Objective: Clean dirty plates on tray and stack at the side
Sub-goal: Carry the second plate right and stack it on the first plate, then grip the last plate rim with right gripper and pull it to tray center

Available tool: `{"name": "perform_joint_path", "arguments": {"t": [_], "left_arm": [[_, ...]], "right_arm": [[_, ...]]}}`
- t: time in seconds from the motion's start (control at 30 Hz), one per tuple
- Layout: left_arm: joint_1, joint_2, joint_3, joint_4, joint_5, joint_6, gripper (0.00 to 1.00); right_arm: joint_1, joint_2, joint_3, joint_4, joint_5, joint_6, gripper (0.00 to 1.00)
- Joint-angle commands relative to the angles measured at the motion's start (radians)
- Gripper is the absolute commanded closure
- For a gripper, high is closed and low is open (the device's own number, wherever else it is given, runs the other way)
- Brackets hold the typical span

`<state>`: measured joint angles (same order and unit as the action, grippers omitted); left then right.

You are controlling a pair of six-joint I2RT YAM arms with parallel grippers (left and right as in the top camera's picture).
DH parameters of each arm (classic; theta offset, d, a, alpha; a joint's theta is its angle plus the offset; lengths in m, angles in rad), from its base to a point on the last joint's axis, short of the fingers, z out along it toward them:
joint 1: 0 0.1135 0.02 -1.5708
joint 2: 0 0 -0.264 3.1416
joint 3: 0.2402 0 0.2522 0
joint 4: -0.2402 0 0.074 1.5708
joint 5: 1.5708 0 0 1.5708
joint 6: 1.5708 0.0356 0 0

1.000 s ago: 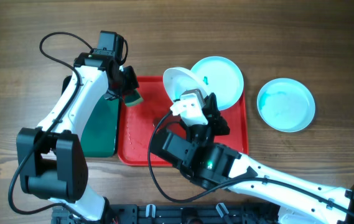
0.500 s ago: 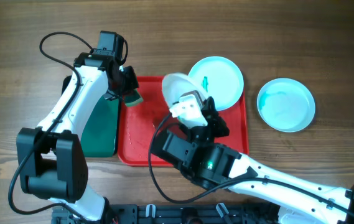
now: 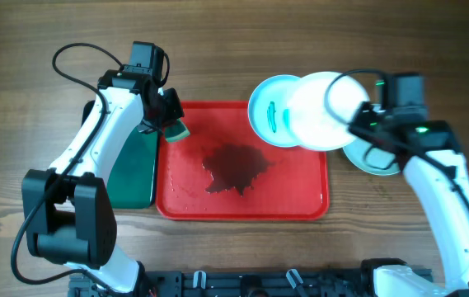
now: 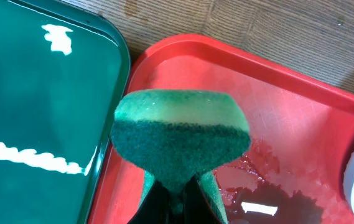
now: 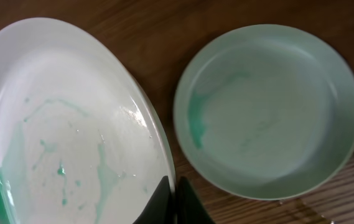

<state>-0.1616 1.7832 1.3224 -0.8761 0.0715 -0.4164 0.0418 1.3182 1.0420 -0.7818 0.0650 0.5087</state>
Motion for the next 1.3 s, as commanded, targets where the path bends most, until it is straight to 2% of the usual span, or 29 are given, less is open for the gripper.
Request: {"name": "perform_joint_path", "arguments": {"t": [0.0, 0.1, 0.13, 0.23, 0.33, 0.37, 0.4, 0.47, 0.53, 0.6, 0.67, 0.83, 0.93, 1.1, 1.27], "left_arm": [[0.0, -0.003, 0.005, -0.001, -0.01, -0.006, 0.96], [0.0, -0.003, 0.005, -0.001, -0.01, -0.006, 0.96], [0.0, -0.003, 0.005, -0.001, -0.01, -0.006, 0.96], [0.0, -0.003, 0.005, -0.001, -0.01, -0.006, 0.96], [0.0, -0.003, 0.005, -0.001, -0.01, -0.006, 0.96], [0.0, -0.003, 0.005, -0.001, -0.01, -0.006, 0.96], [0.0, -0.003, 0.005, -0.001, -0.01, -0.006, 0.96], [0.0, -0.003, 0.005, -0.001, -0.01, -0.006, 0.96], [0.0, -0.003, 0.005, -0.001, -0.01, -0.006, 0.96], [0.0, -0.003, 0.005, -0.001, -0.01, -0.006, 0.96], [0.0, -0.003, 0.005, -0.001, -0.01, -0.006, 0.96], [0.0, -0.003, 0.005, -0.007, -0.01, -0.006, 0.96], [0.0, -0.003, 0.005, -0.006, -0.01, -0.007, 0.96], [0.0, -0.003, 0.005, -0.011, -0.01, -0.007, 0.96], [0.0, -0.003, 0.005, -0.011, -0.01, -0.007, 0.96]], "right_arm": [[-0.169, 0.033, -0.008, 0.012, -0.046, -0.019, 0.96], [-0.303, 0.116, -0.024, 0.012, -0.019, -0.008, 0.96], [-0.402, 0.2, -0.024, 0.011, -0.001, -0.01, 0.96], [-0.486, 0.315, -0.024, 0.006, 0.011, -0.013, 0.96], [-0.507, 0.363, -0.024, -0.001, 0.011, -0.039, 0.96], [-0.506, 0.361, -0.023, -0.003, 0.005, -0.047, 0.89], [-0.506, 0.36, -0.023, -0.001, -0.018, -0.066, 0.77], [-0.506, 0.348, -0.019, -0.003, -0.129, -0.135, 0.66], [-0.504, 0.32, -0.008, -0.019, -0.232, -0.177, 0.62], [-0.472, 0.268, 0.019, -0.032, -0.327, -0.227, 0.55], [-0.406, 0.221, 0.039, -0.034, -0.354, -0.252, 0.54], [-0.143, 0.197, 0.04, 0.067, -0.334, -0.268, 0.53], [-0.012, 0.249, 0.03, 0.1, -0.236, -0.216, 0.53], [0.093, 0.39, 0.029, 0.133, -0.217, -0.165, 0.54], [0.132, 0.395, 0.029, 0.154, -0.214, -0.133, 0.57]]}}
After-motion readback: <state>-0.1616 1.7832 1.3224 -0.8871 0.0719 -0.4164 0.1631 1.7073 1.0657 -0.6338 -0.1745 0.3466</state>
